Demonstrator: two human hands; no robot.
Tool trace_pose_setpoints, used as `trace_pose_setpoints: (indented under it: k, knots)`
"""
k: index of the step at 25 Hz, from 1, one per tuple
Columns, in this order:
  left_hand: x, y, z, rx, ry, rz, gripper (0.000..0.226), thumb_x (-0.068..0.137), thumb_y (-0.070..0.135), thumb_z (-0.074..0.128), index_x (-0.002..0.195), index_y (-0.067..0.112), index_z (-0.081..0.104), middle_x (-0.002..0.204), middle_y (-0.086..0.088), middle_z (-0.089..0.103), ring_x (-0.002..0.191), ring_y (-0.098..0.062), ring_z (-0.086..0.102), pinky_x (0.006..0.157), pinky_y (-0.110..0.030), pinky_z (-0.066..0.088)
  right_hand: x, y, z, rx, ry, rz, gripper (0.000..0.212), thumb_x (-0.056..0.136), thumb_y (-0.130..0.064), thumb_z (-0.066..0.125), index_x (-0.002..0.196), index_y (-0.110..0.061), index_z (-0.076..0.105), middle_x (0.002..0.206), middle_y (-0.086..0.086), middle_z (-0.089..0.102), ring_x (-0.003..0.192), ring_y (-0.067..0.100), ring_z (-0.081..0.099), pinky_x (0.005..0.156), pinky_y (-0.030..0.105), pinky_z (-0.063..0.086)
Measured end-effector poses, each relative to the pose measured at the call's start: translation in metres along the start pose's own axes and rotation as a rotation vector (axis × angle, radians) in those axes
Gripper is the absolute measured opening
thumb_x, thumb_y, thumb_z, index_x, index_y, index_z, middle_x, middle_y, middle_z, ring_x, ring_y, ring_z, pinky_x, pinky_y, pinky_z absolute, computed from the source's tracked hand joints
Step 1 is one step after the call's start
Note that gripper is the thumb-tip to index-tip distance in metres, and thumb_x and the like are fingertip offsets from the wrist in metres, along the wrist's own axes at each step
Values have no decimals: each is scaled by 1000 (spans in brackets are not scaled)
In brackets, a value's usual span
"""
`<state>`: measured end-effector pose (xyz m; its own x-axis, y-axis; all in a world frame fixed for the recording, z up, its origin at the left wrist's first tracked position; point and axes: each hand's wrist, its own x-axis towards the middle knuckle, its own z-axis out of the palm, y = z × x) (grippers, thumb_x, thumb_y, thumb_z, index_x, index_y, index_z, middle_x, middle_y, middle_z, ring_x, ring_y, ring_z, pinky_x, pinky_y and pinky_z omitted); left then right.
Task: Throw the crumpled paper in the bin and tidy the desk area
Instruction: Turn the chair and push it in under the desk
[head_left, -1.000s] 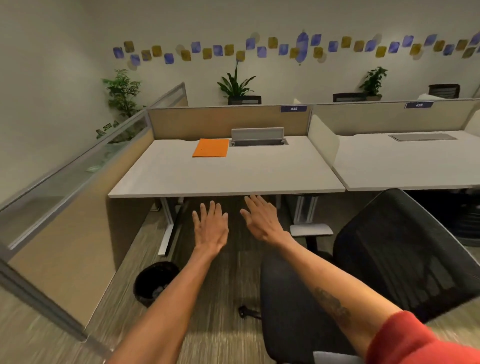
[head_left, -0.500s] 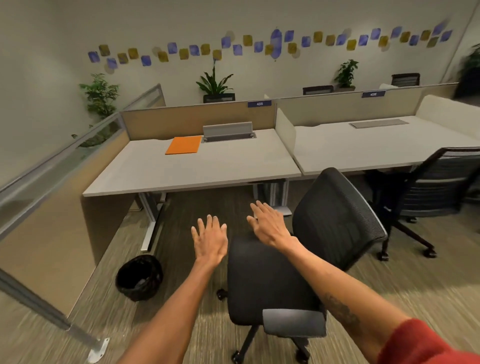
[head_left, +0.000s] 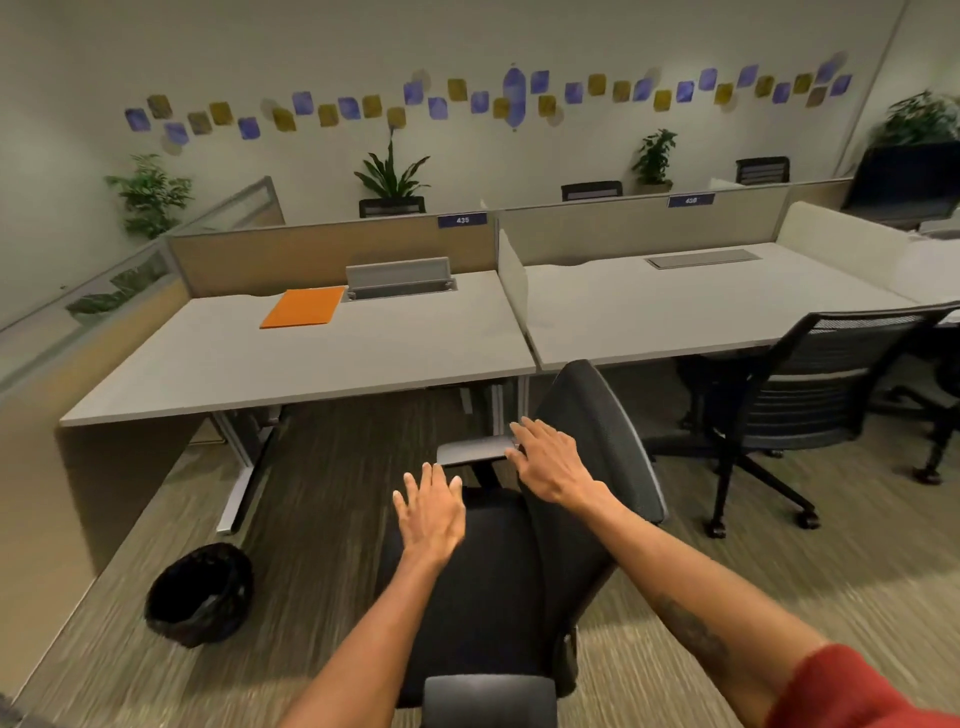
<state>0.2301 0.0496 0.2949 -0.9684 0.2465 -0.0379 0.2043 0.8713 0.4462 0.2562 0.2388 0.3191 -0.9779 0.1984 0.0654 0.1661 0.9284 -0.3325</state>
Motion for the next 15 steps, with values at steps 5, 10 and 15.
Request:
trace_pose_setpoints:
  k: [5,10,15]
  knots:
    - [24,102,52,-141,-18,-95,53,106,39,30,151,12,35,160,-8,32,151,-33,16,122,-52,14,41,102,-33,-49,-67,-76,55,104,-42,39,151,-15,34,160,7,30,149,26,23,121,45,20]
    - [43,199,95,-365,-53,-236,55,105,39,28,154,13,30,162,-7,28,150,-30,19,122,-48,17,83,187,-41,-49,-104,-185,51,103,-41,41,147,-15,44,155,7,41,144,23,34,119,39,24]
    - [55,267,137,-364,-61,-279,63,104,43,34,157,12,19,165,-4,17,153,-25,12,123,-44,15,127,234,-31,-33,-214,-355,46,103,-37,42,146,-21,46,156,3,39,149,19,23,123,42,19]
